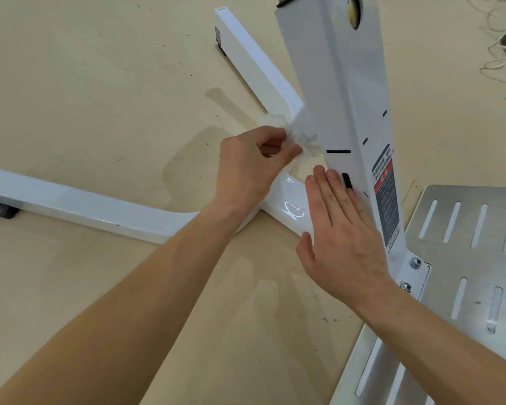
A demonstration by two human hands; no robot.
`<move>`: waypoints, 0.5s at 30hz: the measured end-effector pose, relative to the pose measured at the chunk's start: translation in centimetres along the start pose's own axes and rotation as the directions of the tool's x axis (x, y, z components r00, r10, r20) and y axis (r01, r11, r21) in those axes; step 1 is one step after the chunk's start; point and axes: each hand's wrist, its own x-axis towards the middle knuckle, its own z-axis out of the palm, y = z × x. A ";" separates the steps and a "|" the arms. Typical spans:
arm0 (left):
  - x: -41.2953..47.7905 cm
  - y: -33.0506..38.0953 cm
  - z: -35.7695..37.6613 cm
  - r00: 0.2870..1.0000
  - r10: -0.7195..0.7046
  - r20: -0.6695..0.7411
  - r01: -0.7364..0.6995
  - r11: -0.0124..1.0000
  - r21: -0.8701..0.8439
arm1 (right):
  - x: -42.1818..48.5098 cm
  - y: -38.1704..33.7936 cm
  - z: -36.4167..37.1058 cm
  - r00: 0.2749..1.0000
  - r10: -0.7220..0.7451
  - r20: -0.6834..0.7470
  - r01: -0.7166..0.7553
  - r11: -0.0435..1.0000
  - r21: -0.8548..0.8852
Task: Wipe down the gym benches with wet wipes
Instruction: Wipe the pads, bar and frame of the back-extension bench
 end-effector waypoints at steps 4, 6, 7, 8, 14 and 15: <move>1.1 1.1 0.7 0.995 0.052 -0.084 -0.047 0.997 0.054 | 0.0 0.1 -0.5 1.000 -0.012 0.009 0.012 1.000 0.001; 1.4 2.0 0.6 0.985 0.123 -0.118 -0.116 0.991 0.061 | -0.2 0.3 -0.9 1.000 -0.005 0.012 0.004 1.000 0.019; 1.7 2.3 0.5 0.979 0.161 -0.123 -0.152 0.985 0.079 | -0.2 0.4 -1.0 1.000 -0.001 0.008 0.001 0.999 0.032; 1.9 2.3 0.4 0.976 0.187 -0.113 -0.175 0.979 0.105 | -0.3 0.5 -1.0 1.000 -0.002 0.006 0.002 0.999 0.039; 1.5 -0.2 0.2 0.998 0.065 -0.014 -0.060 0.966 0.253 | -0.1 0.4 -0.9 1.000 -0.009 0.013 0.008 0.999 0.039; 1.3 0.2 0.3 0.999 0.029 -0.028 -0.023 0.976 0.215 | 0.0 0.4 -1.1 1.000 -0.004 0.012 0.004 0.999 0.045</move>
